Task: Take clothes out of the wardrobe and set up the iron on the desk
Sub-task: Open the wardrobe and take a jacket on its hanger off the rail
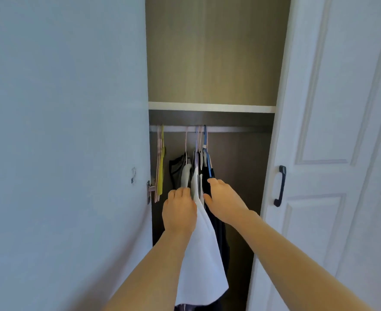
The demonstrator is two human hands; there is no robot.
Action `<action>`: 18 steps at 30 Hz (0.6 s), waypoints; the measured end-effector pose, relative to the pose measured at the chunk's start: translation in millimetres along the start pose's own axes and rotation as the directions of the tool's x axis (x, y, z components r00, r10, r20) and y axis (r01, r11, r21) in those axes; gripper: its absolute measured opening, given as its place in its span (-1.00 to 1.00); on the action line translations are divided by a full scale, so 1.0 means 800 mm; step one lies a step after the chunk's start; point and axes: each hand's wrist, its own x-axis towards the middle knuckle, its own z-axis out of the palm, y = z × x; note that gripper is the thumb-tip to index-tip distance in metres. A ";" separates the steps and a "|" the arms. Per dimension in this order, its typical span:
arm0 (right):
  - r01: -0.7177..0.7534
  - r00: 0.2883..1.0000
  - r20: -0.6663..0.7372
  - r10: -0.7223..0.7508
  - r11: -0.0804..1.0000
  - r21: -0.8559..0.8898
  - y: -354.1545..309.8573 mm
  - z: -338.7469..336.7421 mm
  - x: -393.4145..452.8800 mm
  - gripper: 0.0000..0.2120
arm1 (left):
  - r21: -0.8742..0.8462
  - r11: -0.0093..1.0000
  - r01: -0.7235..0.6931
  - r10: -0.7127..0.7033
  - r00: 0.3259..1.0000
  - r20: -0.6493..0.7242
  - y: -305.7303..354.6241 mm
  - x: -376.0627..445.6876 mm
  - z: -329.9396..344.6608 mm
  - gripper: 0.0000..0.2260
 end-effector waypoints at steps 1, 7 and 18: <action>0.018 1.000 -0.013 -0.018 1.000 0.003 0.004 0.007 0.017 -0.64 | -0.022 0.999 0.041 -0.041 0.999 -0.003 -0.002 0.011 0.009 -0.68; 0.045 0.995 -0.089 -0.044 0.999 0.013 0.017 0.043 0.090 -0.71 | -0.209 0.945 0.252 -0.234 0.967 0.105 -0.012 0.065 0.040 -0.71; -0.054 0.993 -0.118 0.030 0.975 -0.214 0.008 0.075 0.145 -0.67 | -0.234 0.931 0.280 -0.248 0.956 0.154 -0.034 0.117 0.057 -0.82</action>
